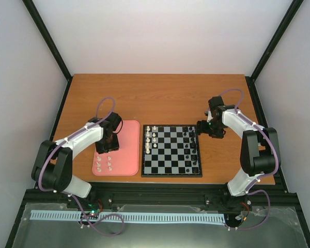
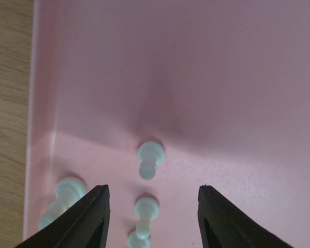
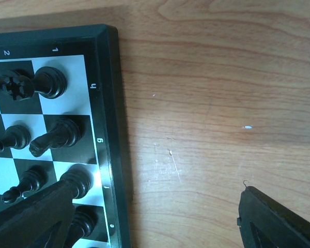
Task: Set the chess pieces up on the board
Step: Pick up the chess piece from the storage box.
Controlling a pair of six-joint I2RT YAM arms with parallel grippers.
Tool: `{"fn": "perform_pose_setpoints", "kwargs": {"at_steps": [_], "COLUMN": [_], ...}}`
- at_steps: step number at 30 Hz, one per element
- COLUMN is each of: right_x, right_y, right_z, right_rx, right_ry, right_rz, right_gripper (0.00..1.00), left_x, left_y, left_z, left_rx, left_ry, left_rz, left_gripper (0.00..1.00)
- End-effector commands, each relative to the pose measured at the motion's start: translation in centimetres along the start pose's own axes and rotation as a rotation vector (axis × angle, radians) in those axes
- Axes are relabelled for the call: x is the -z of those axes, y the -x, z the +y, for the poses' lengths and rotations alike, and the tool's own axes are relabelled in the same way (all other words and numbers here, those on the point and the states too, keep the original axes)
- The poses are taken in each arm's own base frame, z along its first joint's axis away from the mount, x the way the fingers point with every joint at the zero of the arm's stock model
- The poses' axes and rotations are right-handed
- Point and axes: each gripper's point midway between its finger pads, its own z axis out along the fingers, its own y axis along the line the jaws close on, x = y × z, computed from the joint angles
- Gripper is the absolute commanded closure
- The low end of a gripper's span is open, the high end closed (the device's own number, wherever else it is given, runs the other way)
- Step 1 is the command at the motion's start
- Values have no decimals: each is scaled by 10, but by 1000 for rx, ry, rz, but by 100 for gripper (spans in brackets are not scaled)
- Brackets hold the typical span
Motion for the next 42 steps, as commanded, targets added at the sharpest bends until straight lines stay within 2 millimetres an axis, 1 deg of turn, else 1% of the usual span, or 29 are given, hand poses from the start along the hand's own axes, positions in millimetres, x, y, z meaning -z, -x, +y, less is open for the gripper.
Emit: {"fn": "perform_pose_setpoints", "kwargs": {"at_steps": [1,5,11,21,26,29,33,36,37,40,42], "right_x": [8,8,7,5,5,5,5,5,5,5,5], "right_y": [4,4,3,4,4,4,3,3,2,2,3], "right_z": [-1,-2,-3,-4,-3,-3,-4,-4,-4,-4,-3], "right_rx": [9,9,7,7,5,5,6,7,7,6,6], "right_ry": [-11,-17,-22,-24,-23,-21,-25,-26,-27,-25,-21], "right_rz": [-25,-22,-19,-14,-13,-13,-13,-12,-11,-12,-13], "right_gripper": [0,0,0,0,0,0,0,0,0,0,0], "left_x": [-8,-13,-12,-14,-16,-18,-20,-19,-18,-9,3], "left_y": [7,10,15,16,19,19,21,22,23,27,32], "left_z": [-9,-13,-14,-7,-3,-3,-5,-7,-7,-7,-8], "left_rx": [32,26,17,20,27,25,26,26,25,22,12], "left_ry": [-24,-20,-15,7,10,9,3,-1,-2,-9,-20], "left_rz": [8,15,12,12,15,20,18,18,16,-2,-19], "left_gripper": [52,56,61,62,71,72,82,94,98,99,99]}}
